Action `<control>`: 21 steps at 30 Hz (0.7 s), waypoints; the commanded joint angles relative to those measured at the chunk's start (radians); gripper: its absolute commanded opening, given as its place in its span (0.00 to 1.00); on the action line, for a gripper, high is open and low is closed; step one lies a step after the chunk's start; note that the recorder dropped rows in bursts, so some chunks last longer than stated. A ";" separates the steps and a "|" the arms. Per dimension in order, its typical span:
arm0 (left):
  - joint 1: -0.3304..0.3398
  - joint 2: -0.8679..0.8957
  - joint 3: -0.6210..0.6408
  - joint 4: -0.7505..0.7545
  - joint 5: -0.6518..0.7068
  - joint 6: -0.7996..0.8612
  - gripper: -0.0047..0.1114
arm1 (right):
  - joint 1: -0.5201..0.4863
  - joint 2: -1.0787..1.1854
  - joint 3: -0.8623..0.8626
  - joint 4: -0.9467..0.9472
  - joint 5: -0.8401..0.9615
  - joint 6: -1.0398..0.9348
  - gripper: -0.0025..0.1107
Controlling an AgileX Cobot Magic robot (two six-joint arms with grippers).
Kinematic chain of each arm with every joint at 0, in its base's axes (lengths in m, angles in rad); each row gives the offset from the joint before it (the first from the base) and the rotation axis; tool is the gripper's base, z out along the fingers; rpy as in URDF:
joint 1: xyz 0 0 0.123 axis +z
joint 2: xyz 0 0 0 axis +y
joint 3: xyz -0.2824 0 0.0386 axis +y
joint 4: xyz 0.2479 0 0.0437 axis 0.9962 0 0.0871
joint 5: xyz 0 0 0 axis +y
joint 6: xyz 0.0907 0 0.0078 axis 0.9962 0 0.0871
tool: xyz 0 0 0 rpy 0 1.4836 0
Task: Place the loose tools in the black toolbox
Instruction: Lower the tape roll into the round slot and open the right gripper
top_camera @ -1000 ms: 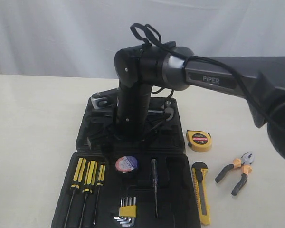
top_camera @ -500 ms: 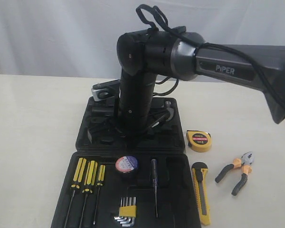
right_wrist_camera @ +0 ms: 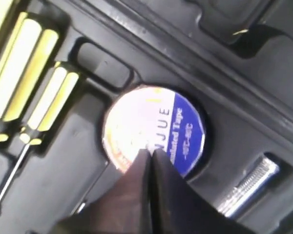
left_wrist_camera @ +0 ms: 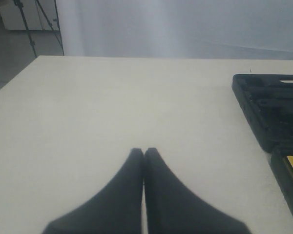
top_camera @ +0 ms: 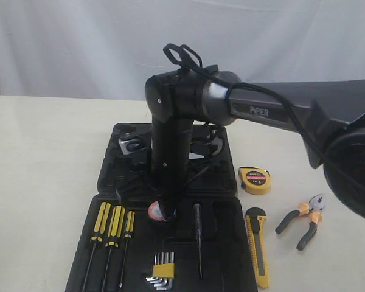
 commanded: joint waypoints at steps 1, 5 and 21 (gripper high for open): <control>-0.005 -0.001 0.003 0.000 -0.005 -0.006 0.04 | 0.000 0.015 -0.004 -0.001 -0.006 -0.013 0.02; -0.005 -0.001 0.003 0.000 -0.005 -0.006 0.04 | 0.000 0.015 -0.004 -0.001 -0.016 -0.013 0.02; -0.005 -0.001 0.003 0.000 -0.005 -0.006 0.04 | 0.000 0.055 -0.004 0.018 -0.059 -0.035 0.02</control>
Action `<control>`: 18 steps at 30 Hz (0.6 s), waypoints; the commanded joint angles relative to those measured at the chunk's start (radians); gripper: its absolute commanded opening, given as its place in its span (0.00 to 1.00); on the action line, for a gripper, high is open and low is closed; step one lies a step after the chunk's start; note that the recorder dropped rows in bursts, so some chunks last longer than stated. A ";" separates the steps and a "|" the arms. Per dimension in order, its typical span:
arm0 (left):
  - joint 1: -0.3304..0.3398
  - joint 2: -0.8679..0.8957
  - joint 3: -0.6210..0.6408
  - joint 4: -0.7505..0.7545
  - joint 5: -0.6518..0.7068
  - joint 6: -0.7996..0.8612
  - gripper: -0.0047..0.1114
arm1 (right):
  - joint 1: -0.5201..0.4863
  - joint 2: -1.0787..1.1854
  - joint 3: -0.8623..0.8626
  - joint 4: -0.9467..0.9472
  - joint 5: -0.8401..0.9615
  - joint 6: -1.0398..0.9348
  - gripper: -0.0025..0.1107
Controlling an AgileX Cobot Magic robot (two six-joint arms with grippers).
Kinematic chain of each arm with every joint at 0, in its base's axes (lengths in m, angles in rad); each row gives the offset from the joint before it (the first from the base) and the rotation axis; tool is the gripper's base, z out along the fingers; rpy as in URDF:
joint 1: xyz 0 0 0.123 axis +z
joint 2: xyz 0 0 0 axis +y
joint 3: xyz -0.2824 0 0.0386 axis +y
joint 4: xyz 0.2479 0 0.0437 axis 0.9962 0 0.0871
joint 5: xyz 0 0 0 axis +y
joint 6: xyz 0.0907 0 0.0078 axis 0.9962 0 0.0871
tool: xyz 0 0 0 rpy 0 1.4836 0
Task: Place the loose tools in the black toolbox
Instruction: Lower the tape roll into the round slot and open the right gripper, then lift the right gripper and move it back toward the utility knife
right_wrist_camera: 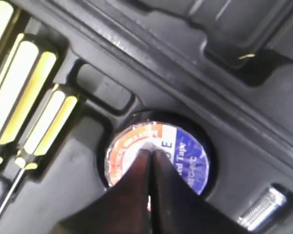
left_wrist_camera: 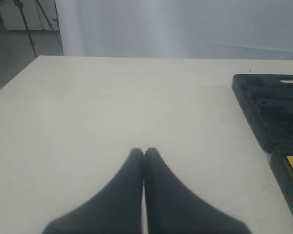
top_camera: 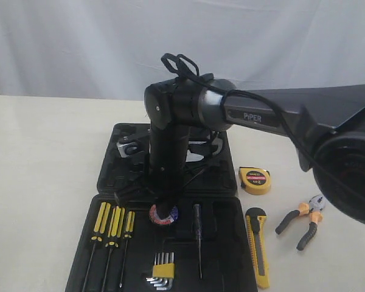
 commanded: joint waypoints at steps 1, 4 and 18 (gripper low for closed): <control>-0.005 -0.001 0.003 0.000 -0.005 -0.006 0.04 | 0.000 0.022 -0.001 0.033 -0.004 -0.028 0.02; -0.005 -0.001 0.003 0.000 -0.005 -0.006 0.04 | 0.000 0.020 -0.001 0.040 -0.007 -0.037 0.02; -0.005 -0.001 0.003 0.000 -0.005 -0.006 0.04 | 0.000 -0.045 -0.001 -0.018 -0.014 -0.037 0.02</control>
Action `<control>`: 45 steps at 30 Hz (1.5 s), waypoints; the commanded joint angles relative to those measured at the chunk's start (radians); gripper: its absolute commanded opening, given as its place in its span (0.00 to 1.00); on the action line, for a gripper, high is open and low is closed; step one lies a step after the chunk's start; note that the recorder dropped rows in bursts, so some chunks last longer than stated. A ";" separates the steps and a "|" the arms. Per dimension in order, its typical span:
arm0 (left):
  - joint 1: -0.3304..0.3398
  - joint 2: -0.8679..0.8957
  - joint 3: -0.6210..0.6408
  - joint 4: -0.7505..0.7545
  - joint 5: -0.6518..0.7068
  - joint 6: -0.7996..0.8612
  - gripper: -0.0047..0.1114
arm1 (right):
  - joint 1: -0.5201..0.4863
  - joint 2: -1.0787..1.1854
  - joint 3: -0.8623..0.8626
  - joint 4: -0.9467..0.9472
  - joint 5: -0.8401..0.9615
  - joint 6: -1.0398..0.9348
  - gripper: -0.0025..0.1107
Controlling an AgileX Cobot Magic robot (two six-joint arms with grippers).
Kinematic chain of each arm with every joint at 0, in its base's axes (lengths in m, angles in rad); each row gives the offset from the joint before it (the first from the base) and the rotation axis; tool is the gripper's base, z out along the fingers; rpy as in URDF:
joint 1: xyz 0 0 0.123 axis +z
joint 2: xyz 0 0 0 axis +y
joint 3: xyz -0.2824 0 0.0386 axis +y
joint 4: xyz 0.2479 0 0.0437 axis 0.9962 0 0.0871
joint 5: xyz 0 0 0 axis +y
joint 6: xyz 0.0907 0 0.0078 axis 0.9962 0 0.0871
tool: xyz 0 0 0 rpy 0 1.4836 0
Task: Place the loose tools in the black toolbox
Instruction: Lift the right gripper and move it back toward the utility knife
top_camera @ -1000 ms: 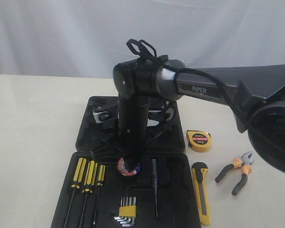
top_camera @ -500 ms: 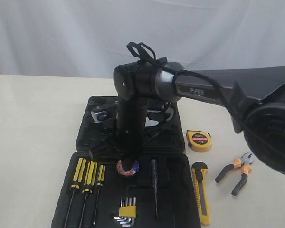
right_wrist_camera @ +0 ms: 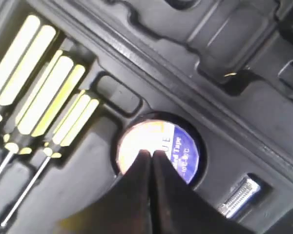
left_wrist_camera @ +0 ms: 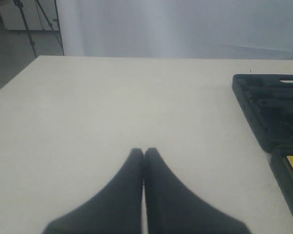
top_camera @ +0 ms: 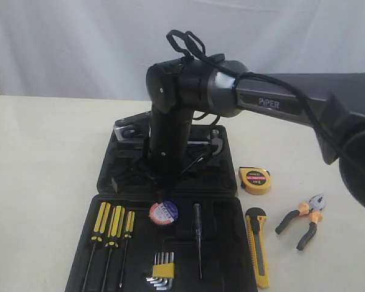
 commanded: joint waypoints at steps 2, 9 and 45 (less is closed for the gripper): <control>-0.005 -0.001 0.003 0.000 -0.005 -0.006 0.04 | -0.003 0.058 0.000 -0.006 0.000 -0.008 0.02; -0.005 -0.001 0.003 0.000 -0.005 -0.006 0.04 | -0.003 0.086 0.000 0.019 0.012 -0.008 0.02; -0.005 -0.001 0.003 0.000 -0.005 -0.006 0.04 | -0.236 -0.607 0.494 -0.044 0.004 -0.011 0.02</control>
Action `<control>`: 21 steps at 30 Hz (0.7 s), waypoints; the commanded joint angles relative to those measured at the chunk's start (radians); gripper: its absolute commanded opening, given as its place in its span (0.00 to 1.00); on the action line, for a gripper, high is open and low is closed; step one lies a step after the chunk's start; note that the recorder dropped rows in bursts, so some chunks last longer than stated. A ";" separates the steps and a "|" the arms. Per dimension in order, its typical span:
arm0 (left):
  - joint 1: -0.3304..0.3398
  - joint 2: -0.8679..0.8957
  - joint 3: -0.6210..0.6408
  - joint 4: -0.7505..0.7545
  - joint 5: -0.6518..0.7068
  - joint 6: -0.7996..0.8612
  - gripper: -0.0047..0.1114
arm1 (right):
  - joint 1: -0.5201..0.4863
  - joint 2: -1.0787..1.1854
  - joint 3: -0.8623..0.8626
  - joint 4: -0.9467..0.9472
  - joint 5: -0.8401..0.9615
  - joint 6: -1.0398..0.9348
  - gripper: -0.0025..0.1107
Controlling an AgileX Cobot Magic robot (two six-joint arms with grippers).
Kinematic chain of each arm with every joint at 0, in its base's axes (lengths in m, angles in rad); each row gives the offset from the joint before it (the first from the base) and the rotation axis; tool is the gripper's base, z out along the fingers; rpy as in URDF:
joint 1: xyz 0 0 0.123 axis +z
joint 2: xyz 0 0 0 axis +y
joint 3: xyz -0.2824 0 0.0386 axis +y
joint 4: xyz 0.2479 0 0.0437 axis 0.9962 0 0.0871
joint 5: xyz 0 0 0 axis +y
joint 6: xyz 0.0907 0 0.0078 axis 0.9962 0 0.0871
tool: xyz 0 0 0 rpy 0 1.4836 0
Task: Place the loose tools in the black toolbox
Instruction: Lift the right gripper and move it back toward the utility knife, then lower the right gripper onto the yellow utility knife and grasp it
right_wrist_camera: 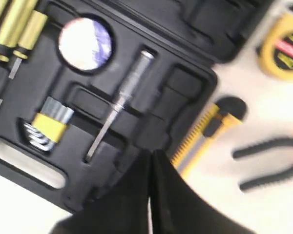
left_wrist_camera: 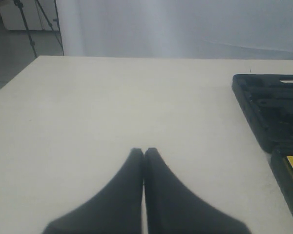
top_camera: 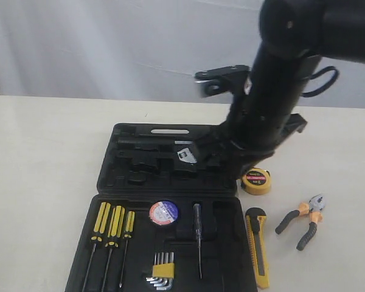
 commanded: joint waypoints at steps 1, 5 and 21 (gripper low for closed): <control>-0.005 -0.001 0.003 0.000 -0.005 -0.006 0.04 | -0.089 -0.131 0.123 -0.015 -0.027 -0.003 0.02; -0.005 -0.001 0.003 0.000 -0.005 -0.006 0.04 | -0.160 -0.232 0.238 -0.015 -0.065 -0.005 0.02; -0.005 -0.001 0.003 0.000 -0.005 -0.006 0.04 | -0.230 -0.230 0.564 0.053 -0.349 0.003 0.02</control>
